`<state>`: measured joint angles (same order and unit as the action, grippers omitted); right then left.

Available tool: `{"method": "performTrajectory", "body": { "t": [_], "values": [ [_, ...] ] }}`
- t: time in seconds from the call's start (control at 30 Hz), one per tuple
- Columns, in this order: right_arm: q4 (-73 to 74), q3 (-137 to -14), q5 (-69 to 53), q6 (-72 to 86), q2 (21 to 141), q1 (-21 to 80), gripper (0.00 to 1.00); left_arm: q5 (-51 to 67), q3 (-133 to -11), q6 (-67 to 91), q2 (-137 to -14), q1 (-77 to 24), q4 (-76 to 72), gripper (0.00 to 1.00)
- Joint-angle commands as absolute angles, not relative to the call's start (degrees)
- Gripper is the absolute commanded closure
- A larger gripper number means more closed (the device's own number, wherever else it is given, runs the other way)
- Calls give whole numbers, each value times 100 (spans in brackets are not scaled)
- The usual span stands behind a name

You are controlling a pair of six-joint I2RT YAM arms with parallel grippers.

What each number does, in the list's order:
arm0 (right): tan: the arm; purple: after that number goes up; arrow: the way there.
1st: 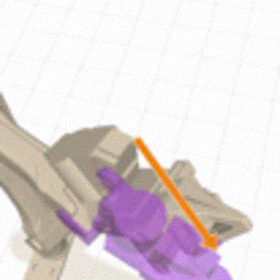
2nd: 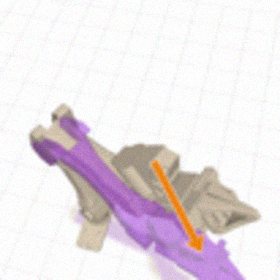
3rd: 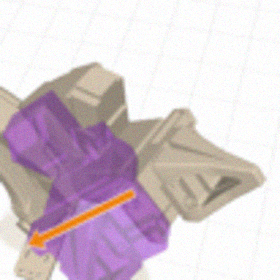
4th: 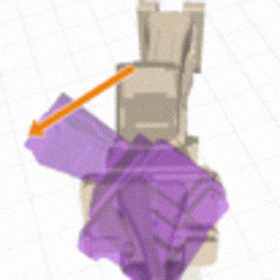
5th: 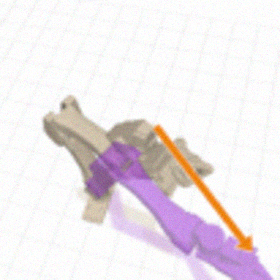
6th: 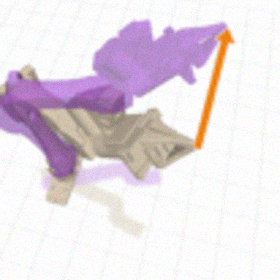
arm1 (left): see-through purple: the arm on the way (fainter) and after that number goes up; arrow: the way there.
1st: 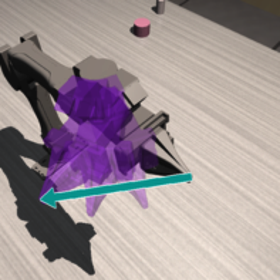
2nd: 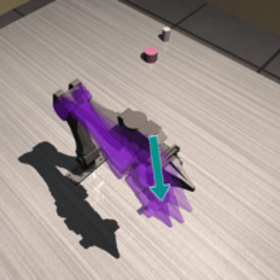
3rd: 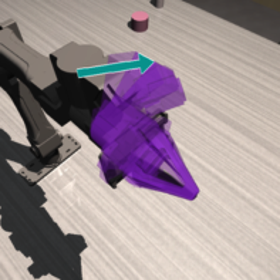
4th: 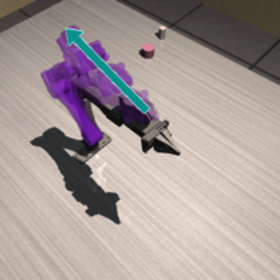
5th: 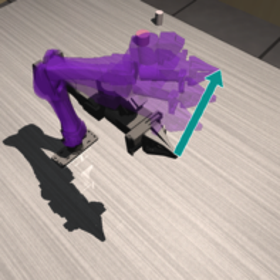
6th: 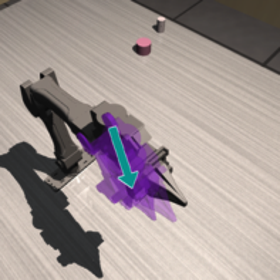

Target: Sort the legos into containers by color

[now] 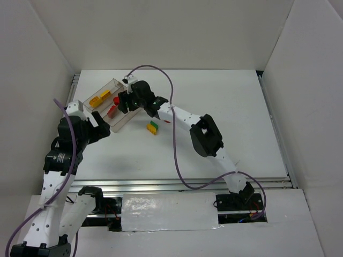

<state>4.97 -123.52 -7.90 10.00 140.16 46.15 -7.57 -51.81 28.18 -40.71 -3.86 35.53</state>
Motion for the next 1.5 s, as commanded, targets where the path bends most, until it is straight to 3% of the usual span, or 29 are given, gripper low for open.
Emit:
{"method": "performTrajectory", "body": {
  "t": [0.0, 0.2, 0.37, 0.6, 0.77, 0.97, 1.17, 1.47],
  "values": [
    [-124, -12831, -844, 1309, 14167, 4658, 90, -589, -5159, 2619, -4034, -360, 3331, 1],
    [-228, -13113, -1212, 1740, 14396, 4492, 84, -597, -5168, 2602, -4017, -448, 3357, 1],
    [-325, -13078, -1362, 2030, 14423, 4333, 68, -580, -5194, 2601, -4043, -483, 3375, 0],
    [-352, -13087, -1362, 2136, 14440, 4289, 19, -606, -5194, 2584, -4052, -492, 3375, 0],
    [-176, -13280, -1397, 2153, 14528, 4289, 1, -615, -5186, 2575, -4061, -492, 3366, 1],
    [-263, -12930, -1248, 2232, 14257, 4280, 0, -642, -5177, 2566, -4122, -492, 3366, 0],
    [-1213, -10189, -397, 2487, 11921, 4237, 0, -580, -5168, 2549, -4192, -483, 3314, 1],
    [1345, -8274, 640, 2873, 9128, 4104, 0, 53, -5326, 3479, -5176, -650, 3060, 0]
  ]
}}
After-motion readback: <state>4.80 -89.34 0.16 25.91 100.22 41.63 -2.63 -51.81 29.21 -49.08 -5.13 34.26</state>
